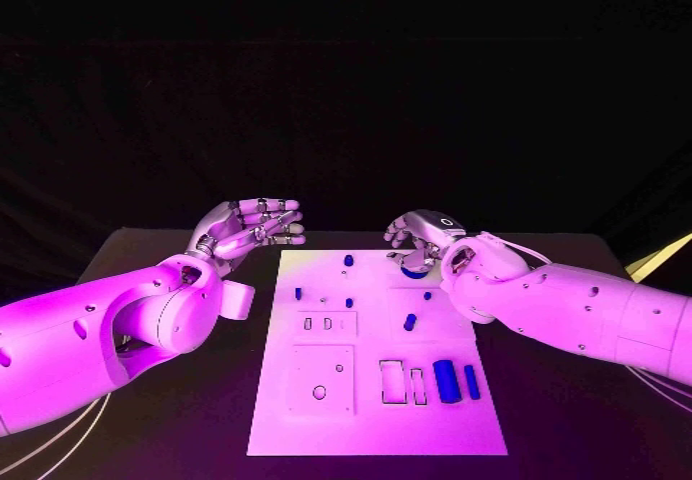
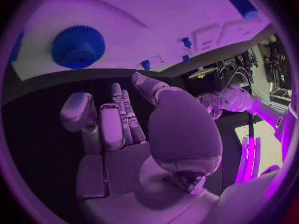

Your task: Assemble the parts on the task board

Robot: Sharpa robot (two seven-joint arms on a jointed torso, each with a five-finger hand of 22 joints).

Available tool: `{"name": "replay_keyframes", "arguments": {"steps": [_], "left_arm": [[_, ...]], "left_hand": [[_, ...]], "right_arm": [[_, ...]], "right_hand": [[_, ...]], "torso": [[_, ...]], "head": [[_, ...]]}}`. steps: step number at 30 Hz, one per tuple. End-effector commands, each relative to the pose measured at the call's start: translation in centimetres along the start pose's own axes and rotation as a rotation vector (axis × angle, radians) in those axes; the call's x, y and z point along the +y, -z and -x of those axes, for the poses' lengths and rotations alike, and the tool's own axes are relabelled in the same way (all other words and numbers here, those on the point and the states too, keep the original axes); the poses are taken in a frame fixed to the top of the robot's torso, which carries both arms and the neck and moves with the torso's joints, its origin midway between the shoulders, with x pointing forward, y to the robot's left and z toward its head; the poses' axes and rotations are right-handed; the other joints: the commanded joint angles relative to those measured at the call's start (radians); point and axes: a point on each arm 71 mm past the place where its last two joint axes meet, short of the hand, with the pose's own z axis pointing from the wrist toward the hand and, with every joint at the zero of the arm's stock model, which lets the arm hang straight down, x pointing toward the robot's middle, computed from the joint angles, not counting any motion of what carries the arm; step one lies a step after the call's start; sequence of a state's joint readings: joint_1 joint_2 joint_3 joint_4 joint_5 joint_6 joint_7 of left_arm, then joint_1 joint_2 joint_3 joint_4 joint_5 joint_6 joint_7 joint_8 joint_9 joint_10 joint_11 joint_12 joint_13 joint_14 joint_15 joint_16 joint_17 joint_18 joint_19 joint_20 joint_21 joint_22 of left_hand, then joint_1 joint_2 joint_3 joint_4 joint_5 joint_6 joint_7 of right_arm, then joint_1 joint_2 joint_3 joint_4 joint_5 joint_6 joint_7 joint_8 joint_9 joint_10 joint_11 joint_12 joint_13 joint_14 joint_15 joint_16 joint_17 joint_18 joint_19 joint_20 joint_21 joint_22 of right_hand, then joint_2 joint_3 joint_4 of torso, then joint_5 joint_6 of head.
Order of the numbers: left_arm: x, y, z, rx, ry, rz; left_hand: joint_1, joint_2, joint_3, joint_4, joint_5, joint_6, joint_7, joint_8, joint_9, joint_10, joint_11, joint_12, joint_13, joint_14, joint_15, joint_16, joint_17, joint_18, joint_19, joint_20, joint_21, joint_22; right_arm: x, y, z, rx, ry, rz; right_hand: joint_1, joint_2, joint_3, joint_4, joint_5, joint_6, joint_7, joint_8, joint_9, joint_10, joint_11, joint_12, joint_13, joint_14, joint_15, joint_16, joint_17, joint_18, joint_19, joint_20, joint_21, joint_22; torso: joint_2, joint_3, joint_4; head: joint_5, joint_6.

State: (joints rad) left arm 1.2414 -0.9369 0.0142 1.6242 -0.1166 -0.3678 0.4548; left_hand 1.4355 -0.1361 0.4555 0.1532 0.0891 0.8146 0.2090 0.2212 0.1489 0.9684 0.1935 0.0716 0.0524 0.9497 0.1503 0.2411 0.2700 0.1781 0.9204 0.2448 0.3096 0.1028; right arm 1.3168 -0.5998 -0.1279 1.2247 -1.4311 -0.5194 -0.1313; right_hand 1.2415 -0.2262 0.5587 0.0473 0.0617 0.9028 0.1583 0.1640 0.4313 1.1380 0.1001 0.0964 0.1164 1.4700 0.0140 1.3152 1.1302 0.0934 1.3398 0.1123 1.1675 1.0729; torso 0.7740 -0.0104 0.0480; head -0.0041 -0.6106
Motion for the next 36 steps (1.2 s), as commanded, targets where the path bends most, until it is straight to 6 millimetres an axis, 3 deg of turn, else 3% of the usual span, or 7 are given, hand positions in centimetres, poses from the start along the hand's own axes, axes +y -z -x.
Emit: {"name": "replay_keyframes", "arguments": {"steps": [1,5,6,7,11,17,36], "left_arm": [[-0.1,-0.1,0.0,0.004,0.004,-0.005],[-0.1,-0.1,0.1,0.003,0.005,-0.007],[-0.1,-0.1,0.1,0.003,0.005,-0.008],[-0.1,-0.1,0.1,0.002,0.005,-0.008],[-0.1,-0.1,0.2,0.001,0.004,-0.008],[0.0,-0.1,0.3,-0.001,0.003,-0.009],[0.0,-0.2,0.2,0.002,0.005,-0.009]], "left_hand": [[-0.004,-0.019,0.012,-0.002,-0.003,-0.008,0.045,0.007,0.015,-0.007,0.007,-0.007,0.015,-0.012,0.0,-0.014,0.018,0.002,0.013,-0.005,0.019,0.016],[-0.004,-0.019,0.012,-0.002,-0.003,-0.008,0.045,0.007,0.015,-0.007,0.007,-0.007,0.015,-0.012,0.0,-0.014,0.018,0.002,0.013,-0.005,0.019,0.016],[-0.004,-0.019,0.012,-0.002,-0.003,-0.008,0.045,0.007,0.015,-0.007,0.007,-0.007,0.015,-0.012,0.0,-0.014,0.018,0.002,0.013,-0.005,0.019,0.016],[-0.004,-0.019,0.012,-0.002,-0.003,-0.008,0.045,0.007,0.015,-0.007,0.007,-0.007,0.015,-0.012,0.0,-0.014,0.018,0.002,0.013,-0.005,0.019,0.016],[-0.004,-0.019,0.012,-0.002,-0.003,-0.008,0.045,0.007,0.015,-0.007,0.007,-0.007,0.015,-0.012,0.0,-0.014,0.018,0.002,0.013,-0.005,0.019,0.016],[-0.004,-0.019,0.012,-0.002,-0.003,-0.008,0.045,0.007,0.015,-0.007,0.007,-0.007,0.015,-0.012,0.0,-0.014,0.018,0.002,0.013,-0.005,0.019,0.016],[-0.005,-0.02,0.011,-0.003,-0.003,-0.009,0.044,0.007,0.016,-0.008,0.007,-0.007,0.015,-0.012,0.0,-0.014,0.02,0.002,0.013,-0.005,0.019,0.016]], "right_arm": [[-1.0,0.9,0.9,0.028,-0.067,-0.035],[-3.2,1.9,2.3,0.064,-0.139,-0.103],[-3.8,2.1,2.6,0.07,-0.152,-0.118],[-4.3,2.3,2.8,0.075,-0.161,-0.131],[-6.0,2.7,3.4,0.096,-0.176,-0.176],[-7.0,2.6,3.5,0.125,-0.182,-0.212],[-5.7,0.7,2.2,0.14,-0.152,-0.203]], "right_hand": [[-0.024,-0.032,-0.07,0.022,0.008,-0.002,-0.003,-0.015,-0.007,0.099,-0.019,0.034,0.028,0.02,-0.01,0.025,0.026,0.008,0.01,-0.008,0.021,0.021],[0.01,-0.037,-0.148,0.023,0.009,-0.01,-0.011,-0.026,-0.008,0.209,-0.039,0.109,0.085,0.027,-0.029,0.048,0.061,0.003,0.023,-0.021,0.042,0.05],[0.038,-0.025,-0.221,0.029,0.011,-0.015,-0.019,-0.026,-0.006,0.243,-0.049,0.178,0.151,0.031,-0.037,0.061,0.079,-0.002,0.035,-0.029,0.061,0.076],[0.079,0.006,-0.303,0.05,0.018,-0.018,-0.02,-0.023,0.0,0.19,-0.055,0.251,0.247,0.032,-0.049,0.068,0.089,-0.007,0.039,-0.03,0.068,0.088],[0.151,0.02,-0.421,0.156,0.016,-0.03,-0.017,-0.004,0.014,0.125,-0.049,0.675,0.696,0.054,-0.036,0.139,0.206,-0.02,0.074,-0.029,0.135,0.18],[0.204,0.019,-0.454,0.24,0.016,-0.044,-0.008,0.017,0.022,0.23,-0.035,1.134,1.141,0.079,-0.023,0.211,0.341,-0.041,0.119,-0.018,0.222,0.29],[0.204,0.03,-0.454,0.24,0.016,-0.052,-0.001,0.023,0.023,0.285,-0.028,1.257,1.257,0.096,-0.015,0.246,0.418,-0.058,0.155,-0.01,0.286,0.366]], "torso": [[-0.004,0.0029,-0.0128],[-0.007,0.0054,-0.0181],[-0.008,0.0057,-0.0187],[-0.008,0.0063,-0.0193],[-0.008,0.0079,-0.02],[-0.007,0.0068,-0.0181],[-0.007,0.0024,-0.0154]], "head": [[-0.005,0.006],[-0.008,0.007],[-0.009,0.007],[-0.015,0.007],[-0.02,0.005],[-0.02,0.0],[-0.013,-0.015]]}}
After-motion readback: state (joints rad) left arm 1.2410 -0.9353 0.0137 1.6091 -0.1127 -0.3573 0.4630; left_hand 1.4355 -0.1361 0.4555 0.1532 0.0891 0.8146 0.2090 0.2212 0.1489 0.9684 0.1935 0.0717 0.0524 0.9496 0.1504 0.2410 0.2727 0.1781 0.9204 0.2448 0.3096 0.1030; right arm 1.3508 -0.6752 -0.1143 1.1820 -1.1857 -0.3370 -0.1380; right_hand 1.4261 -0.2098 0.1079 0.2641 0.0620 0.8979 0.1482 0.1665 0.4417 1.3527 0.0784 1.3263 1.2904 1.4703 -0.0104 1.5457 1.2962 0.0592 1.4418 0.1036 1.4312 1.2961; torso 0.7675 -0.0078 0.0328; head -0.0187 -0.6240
